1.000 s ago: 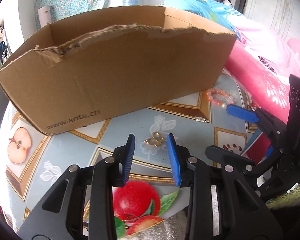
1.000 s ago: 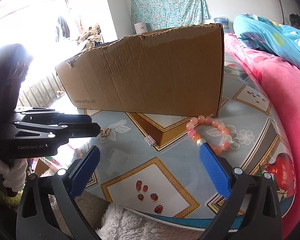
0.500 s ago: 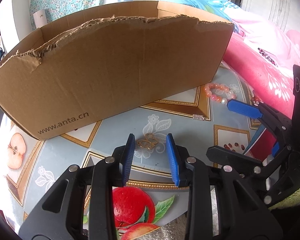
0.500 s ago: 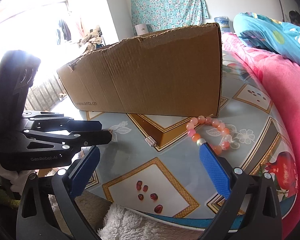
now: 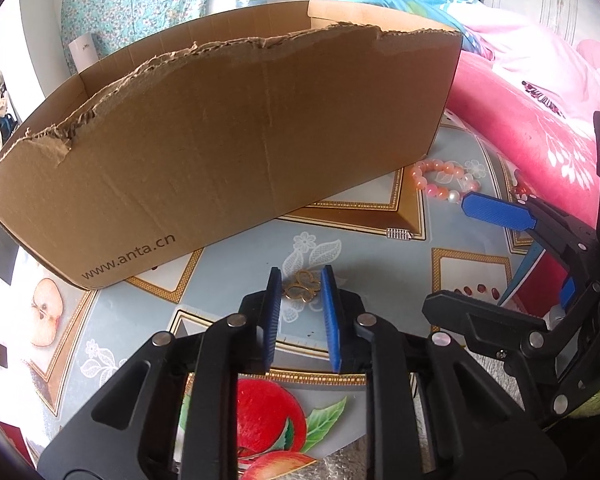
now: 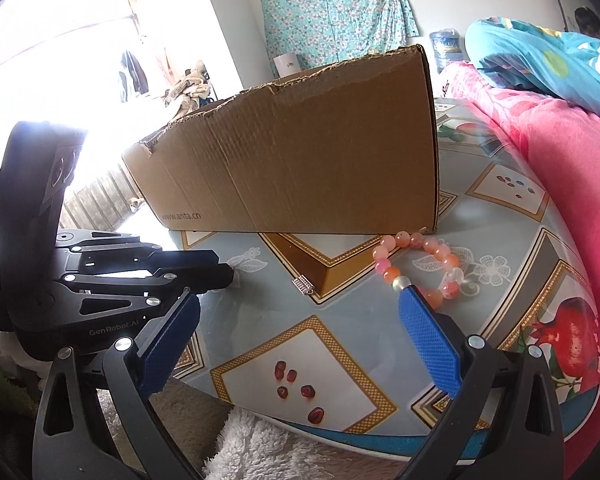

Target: Organize jewelry

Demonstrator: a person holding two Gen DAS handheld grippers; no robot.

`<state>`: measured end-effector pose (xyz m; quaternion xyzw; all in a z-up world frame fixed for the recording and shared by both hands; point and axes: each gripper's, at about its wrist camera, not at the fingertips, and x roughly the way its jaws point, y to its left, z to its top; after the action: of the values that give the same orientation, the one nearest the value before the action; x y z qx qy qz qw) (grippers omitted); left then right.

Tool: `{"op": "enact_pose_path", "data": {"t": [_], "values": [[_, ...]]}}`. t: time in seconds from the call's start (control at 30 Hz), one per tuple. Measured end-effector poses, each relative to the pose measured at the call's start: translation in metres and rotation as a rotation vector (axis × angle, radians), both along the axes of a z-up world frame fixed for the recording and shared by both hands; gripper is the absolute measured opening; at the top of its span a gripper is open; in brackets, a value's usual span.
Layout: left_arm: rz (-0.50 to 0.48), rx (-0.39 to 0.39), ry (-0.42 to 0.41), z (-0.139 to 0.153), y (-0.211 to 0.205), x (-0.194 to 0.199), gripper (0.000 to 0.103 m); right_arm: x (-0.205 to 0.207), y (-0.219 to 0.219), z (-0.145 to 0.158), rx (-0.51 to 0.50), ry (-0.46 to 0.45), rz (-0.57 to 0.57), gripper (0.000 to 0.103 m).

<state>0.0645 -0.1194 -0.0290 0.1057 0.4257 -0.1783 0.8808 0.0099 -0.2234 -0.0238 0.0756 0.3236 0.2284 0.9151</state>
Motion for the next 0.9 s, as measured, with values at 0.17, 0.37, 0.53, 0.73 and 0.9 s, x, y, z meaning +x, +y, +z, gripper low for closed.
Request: {"op": "enact_pose_path", "data": {"t": [0.17, 0.37, 0.53, 0.73, 0.9], "values": [[0.001, 0.005, -0.002, 0.000, -0.003, 0.001, 0.019, 0.000, -0.002, 0.000, 0.003, -0.001, 0.003, 0.097], [0.018, -0.010, 0.003, 0.001, 0.006, 0.000, 0.019, 0.001, -0.001, -0.001, -0.009, -0.001, 0.003, 0.097], [0.048, -0.028, -0.018, 0.008, 0.015, 0.000, 0.019, 0.002, 0.002, 0.000, -0.028, 0.006, 0.005, 0.097], [0.091, -0.044, -0.028, 0.012, 0.030, 0.000, 0.019, 0.004, 0.017, 0.008, -0.130, 0.042, 0.000, 0.097], [0.112, -0.057, -0.030, 0.013, 0.039, 0.003, 0.019, 0.012, 0.029, 0.022, -0.193, 0.061, 0.033, 0.097]]}}
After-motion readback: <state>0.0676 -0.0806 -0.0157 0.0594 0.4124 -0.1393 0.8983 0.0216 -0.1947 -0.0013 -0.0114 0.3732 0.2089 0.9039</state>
